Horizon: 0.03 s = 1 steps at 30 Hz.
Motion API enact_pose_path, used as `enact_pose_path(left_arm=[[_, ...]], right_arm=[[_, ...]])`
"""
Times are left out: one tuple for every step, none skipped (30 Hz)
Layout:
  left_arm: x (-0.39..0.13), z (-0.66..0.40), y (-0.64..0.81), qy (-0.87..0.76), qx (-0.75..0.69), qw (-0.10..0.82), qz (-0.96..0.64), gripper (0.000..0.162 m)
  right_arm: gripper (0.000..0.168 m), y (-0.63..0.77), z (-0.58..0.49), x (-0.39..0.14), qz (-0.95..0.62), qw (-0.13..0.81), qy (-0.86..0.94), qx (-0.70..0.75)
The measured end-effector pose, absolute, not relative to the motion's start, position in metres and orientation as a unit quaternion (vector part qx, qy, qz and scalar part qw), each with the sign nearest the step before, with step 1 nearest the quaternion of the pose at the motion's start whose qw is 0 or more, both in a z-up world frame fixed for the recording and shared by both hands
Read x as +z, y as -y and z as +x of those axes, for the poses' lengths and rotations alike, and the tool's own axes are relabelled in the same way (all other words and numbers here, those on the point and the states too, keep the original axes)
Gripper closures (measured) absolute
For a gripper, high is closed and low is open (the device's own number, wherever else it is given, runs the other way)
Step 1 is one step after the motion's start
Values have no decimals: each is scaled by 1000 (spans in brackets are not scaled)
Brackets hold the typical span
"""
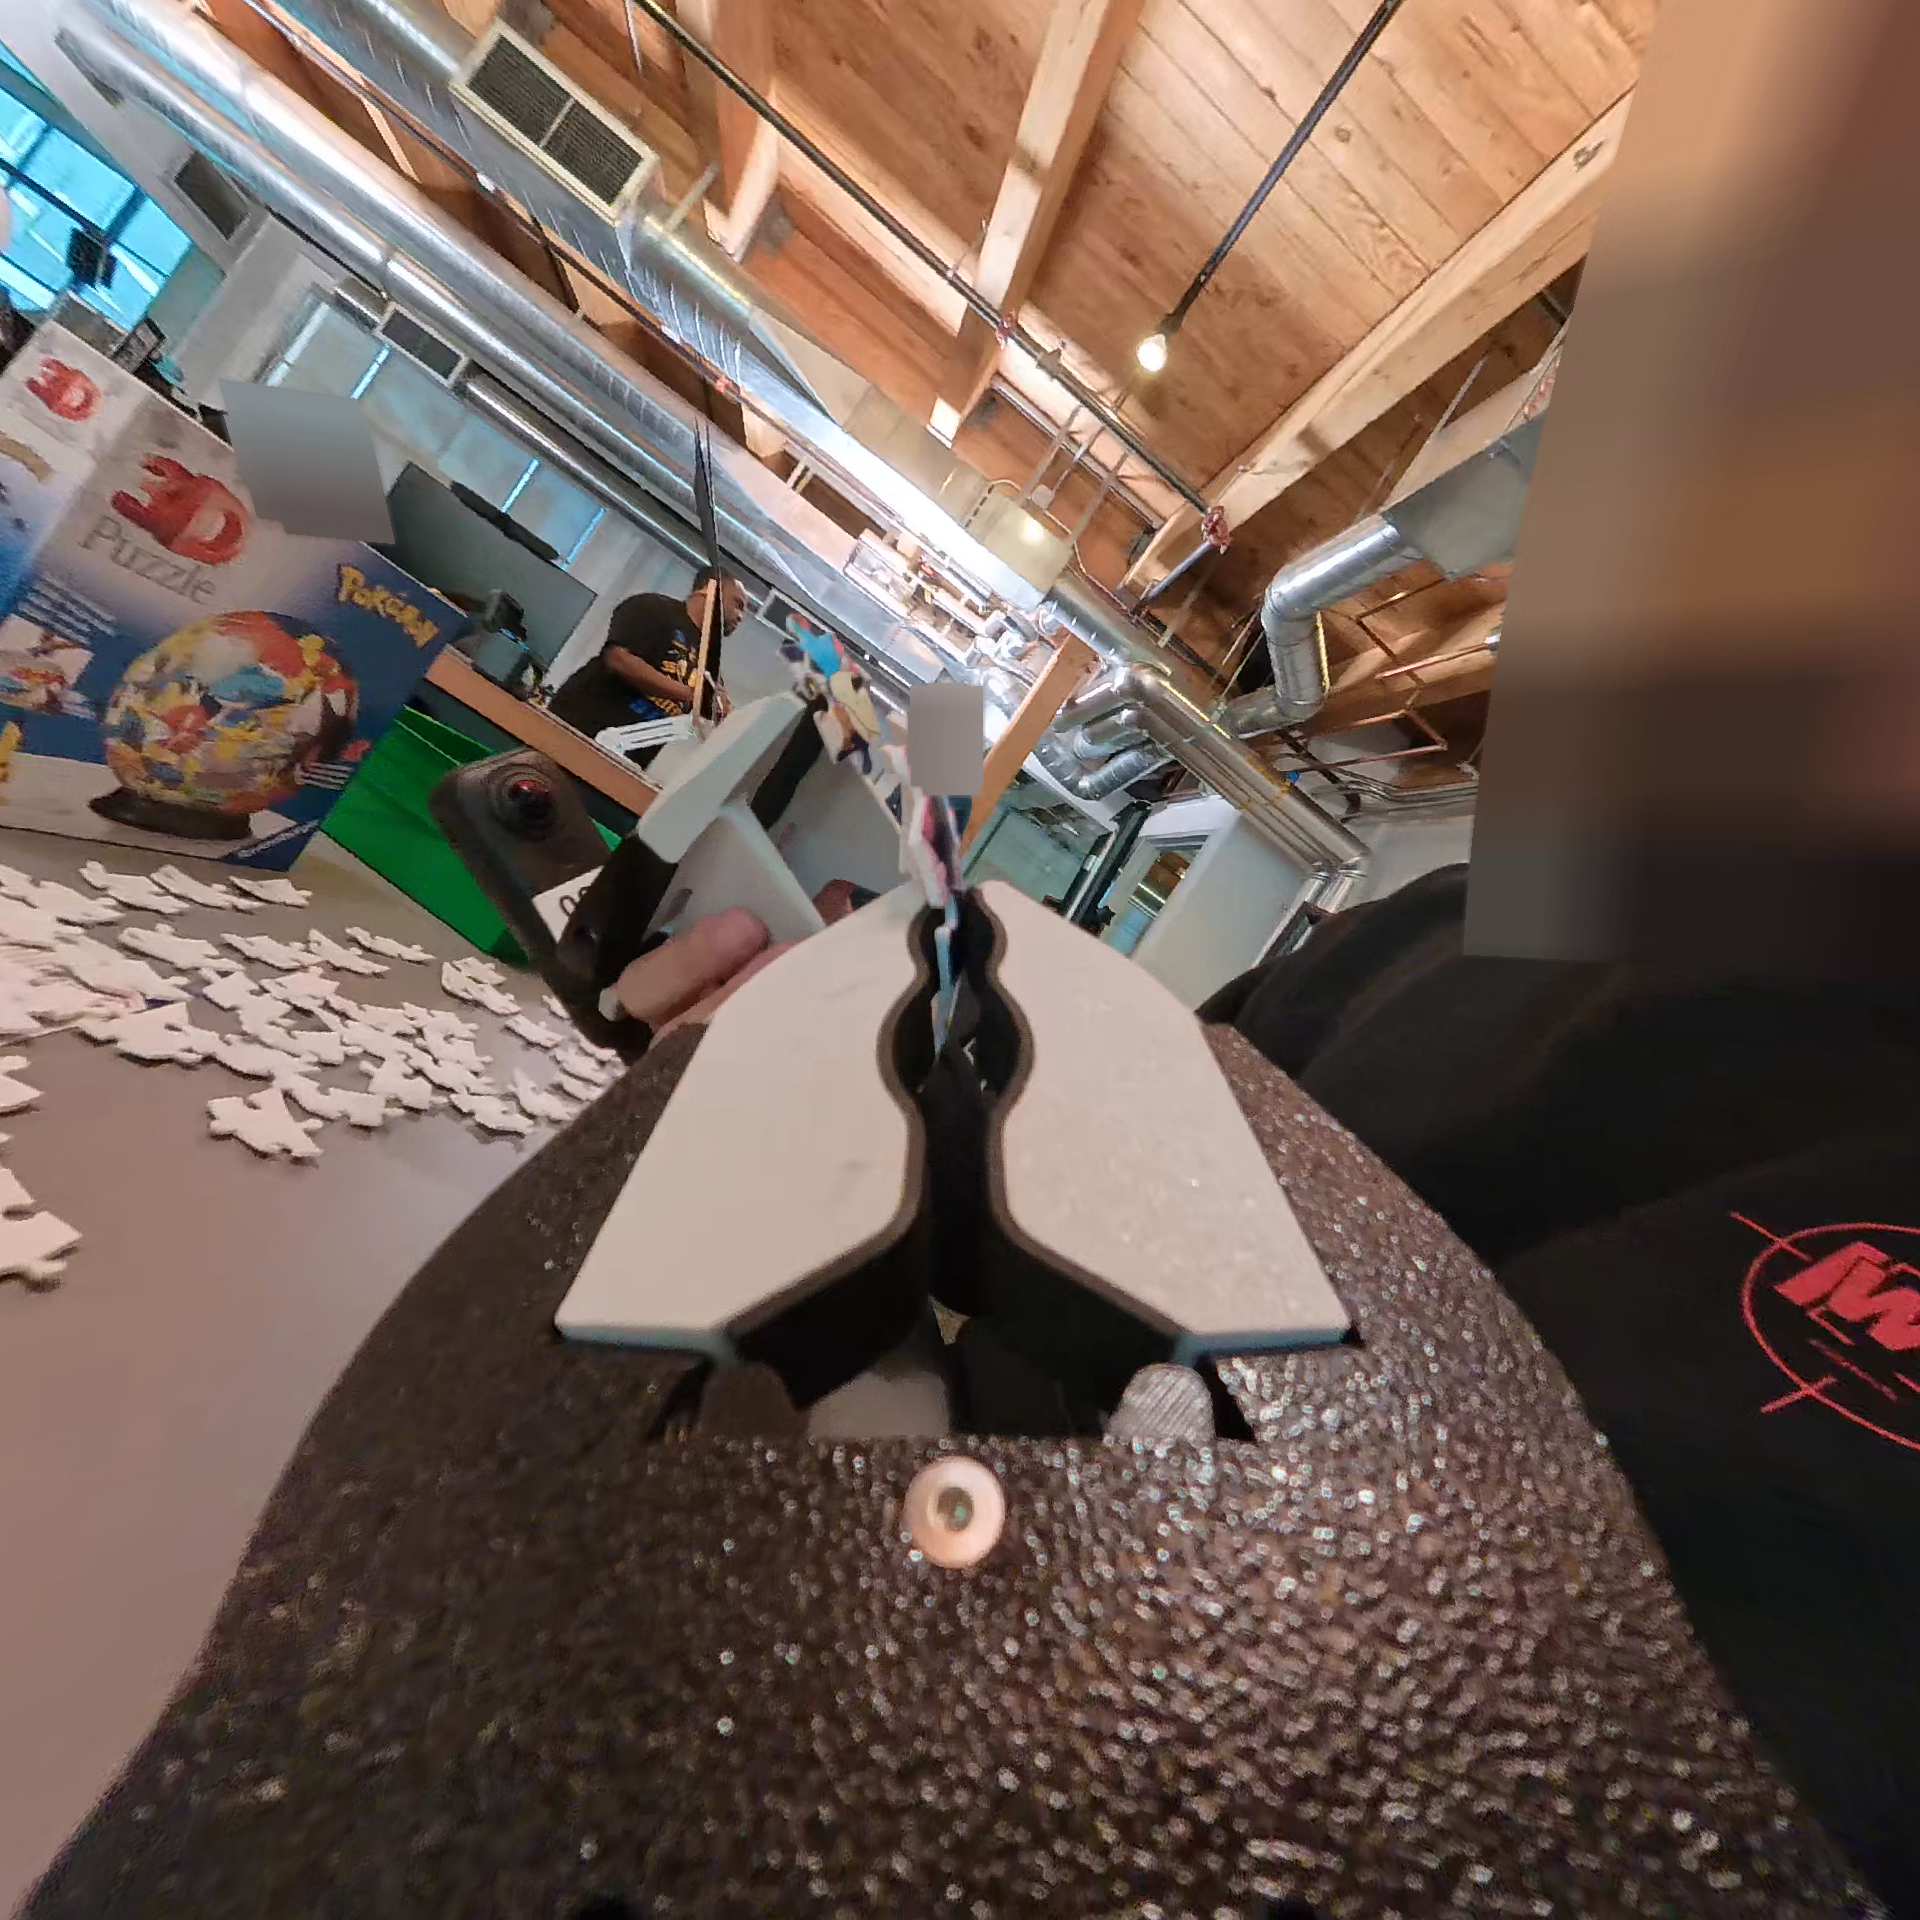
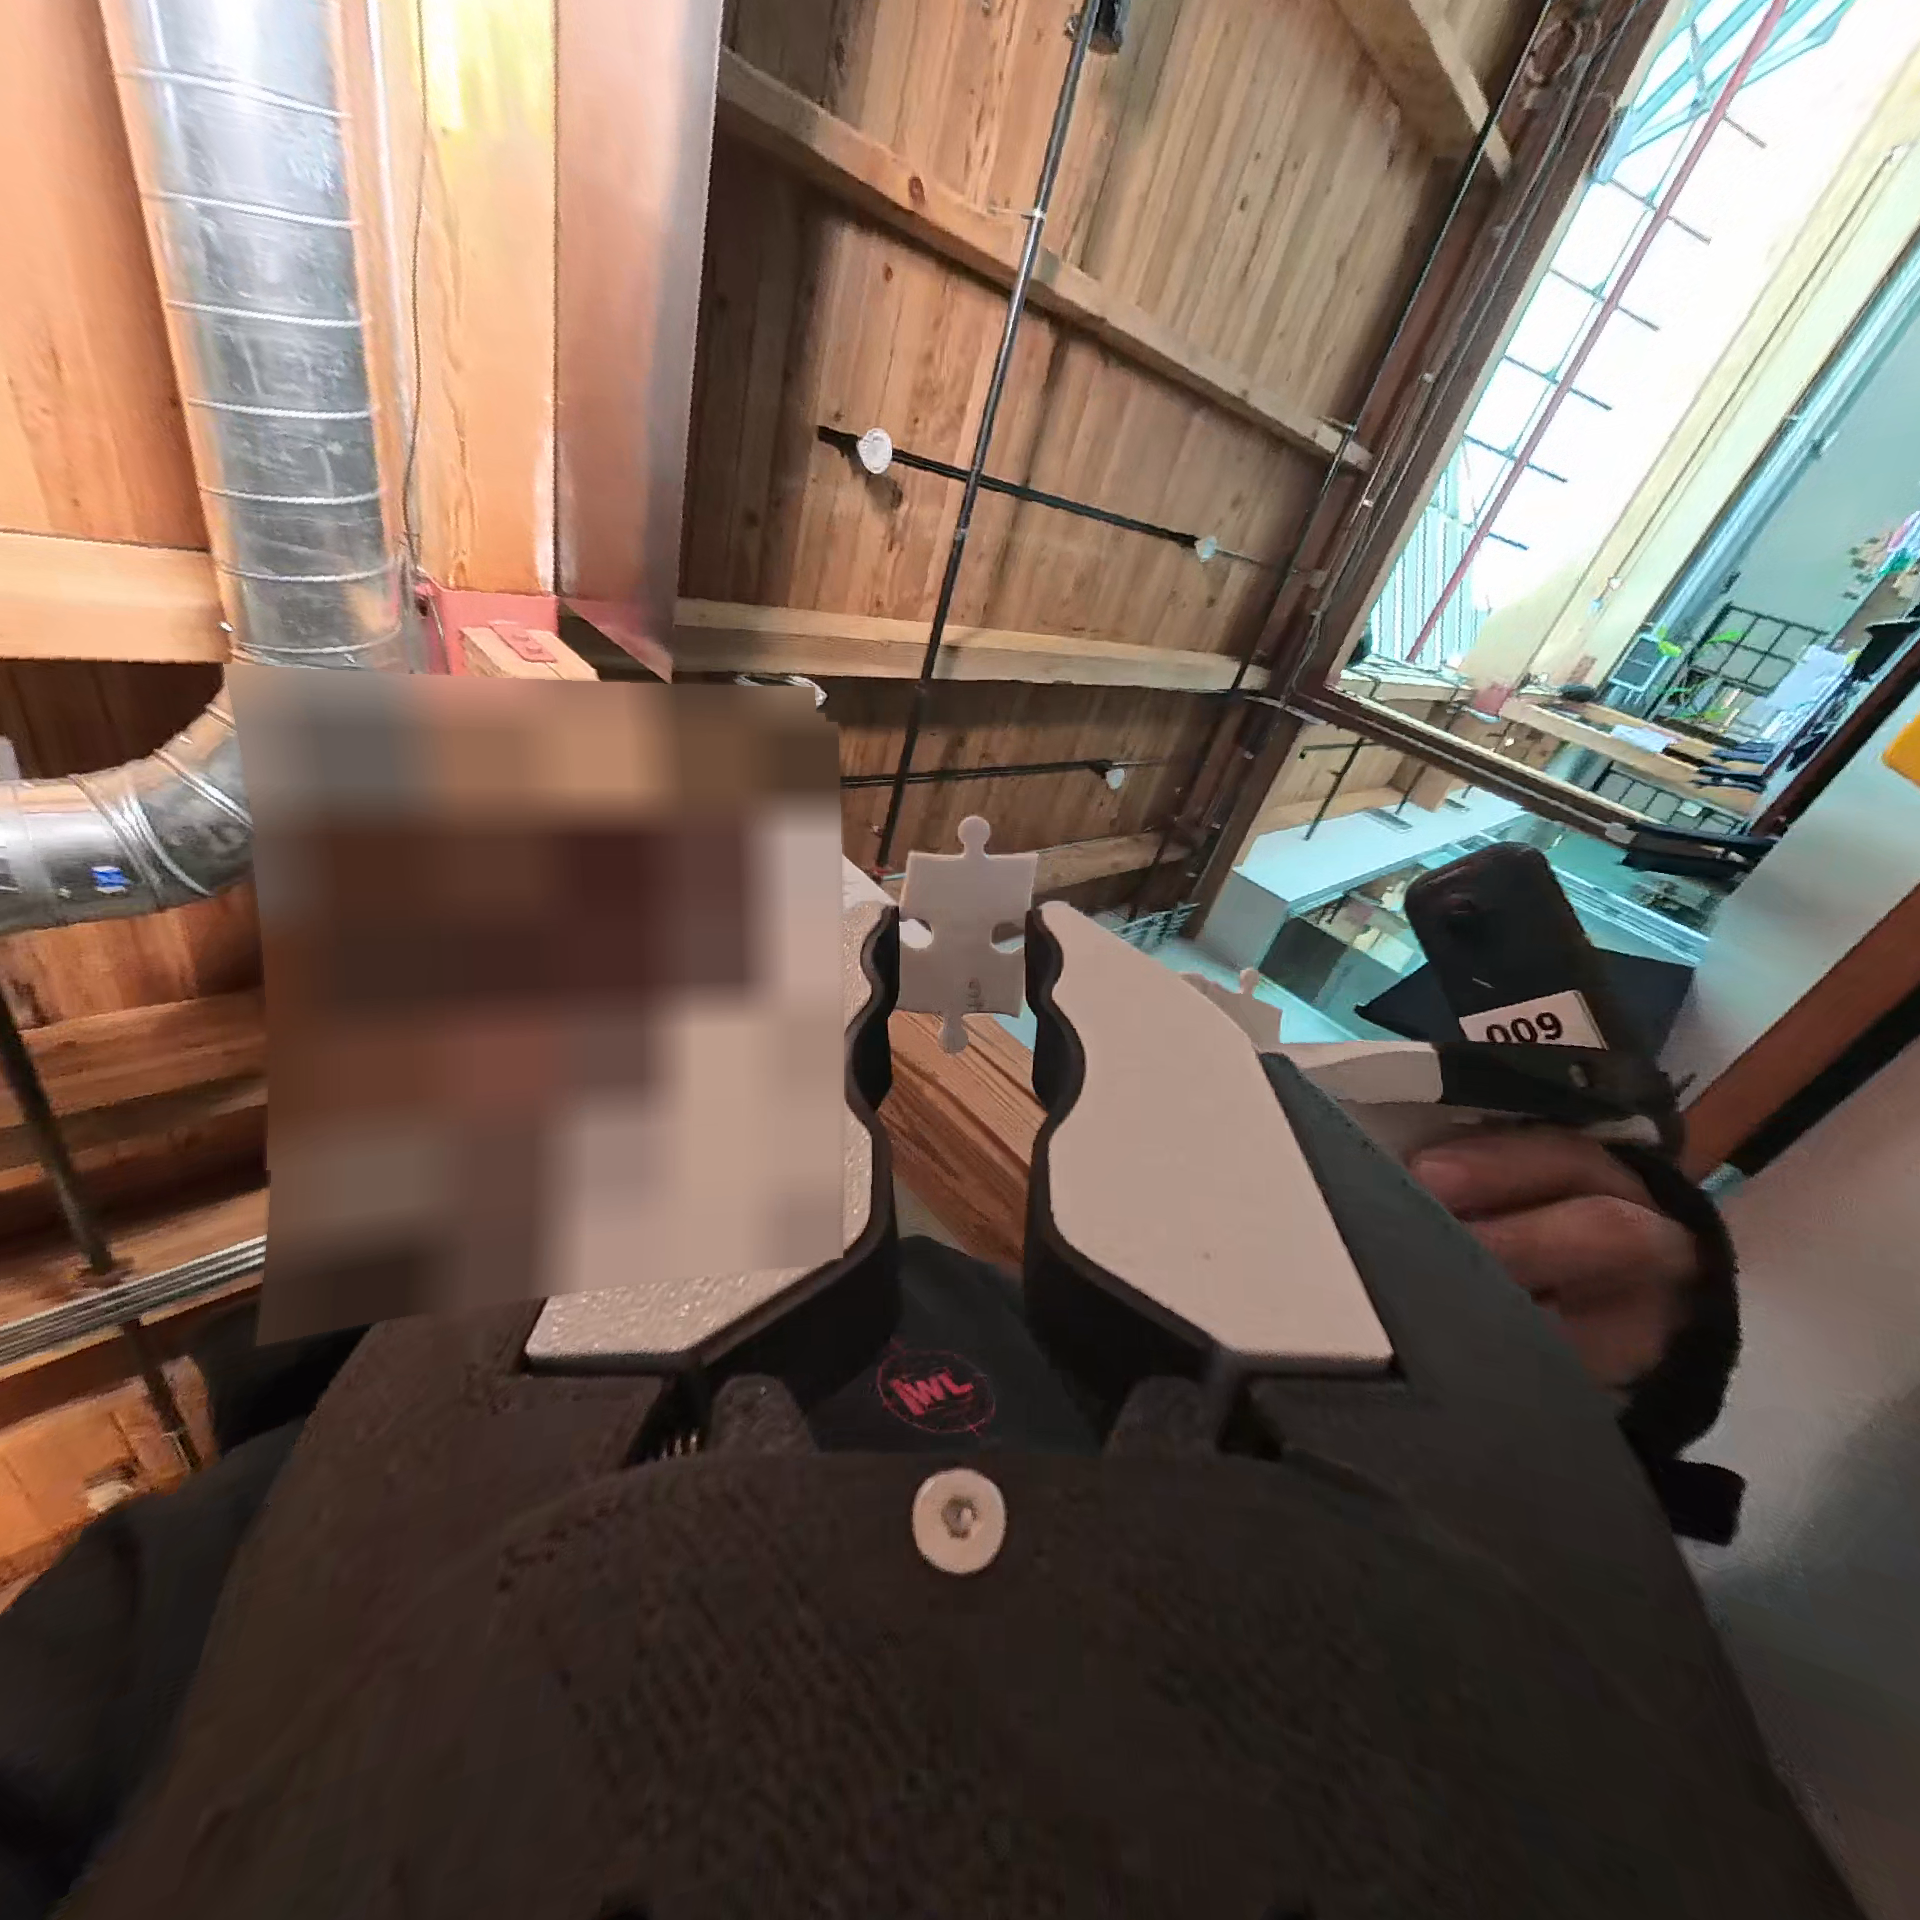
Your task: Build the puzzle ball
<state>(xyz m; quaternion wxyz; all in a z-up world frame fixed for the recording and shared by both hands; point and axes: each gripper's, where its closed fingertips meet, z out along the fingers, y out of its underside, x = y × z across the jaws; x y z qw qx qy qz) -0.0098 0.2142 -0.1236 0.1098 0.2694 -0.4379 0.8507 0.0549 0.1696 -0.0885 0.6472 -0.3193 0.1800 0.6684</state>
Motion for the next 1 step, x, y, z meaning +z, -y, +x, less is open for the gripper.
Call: enact_pose_path(left_arm=[[-124,-10,-213,438,850,113,269,160]], right_arm=[[145,-170,56,-90,-316,645,-185,671]])
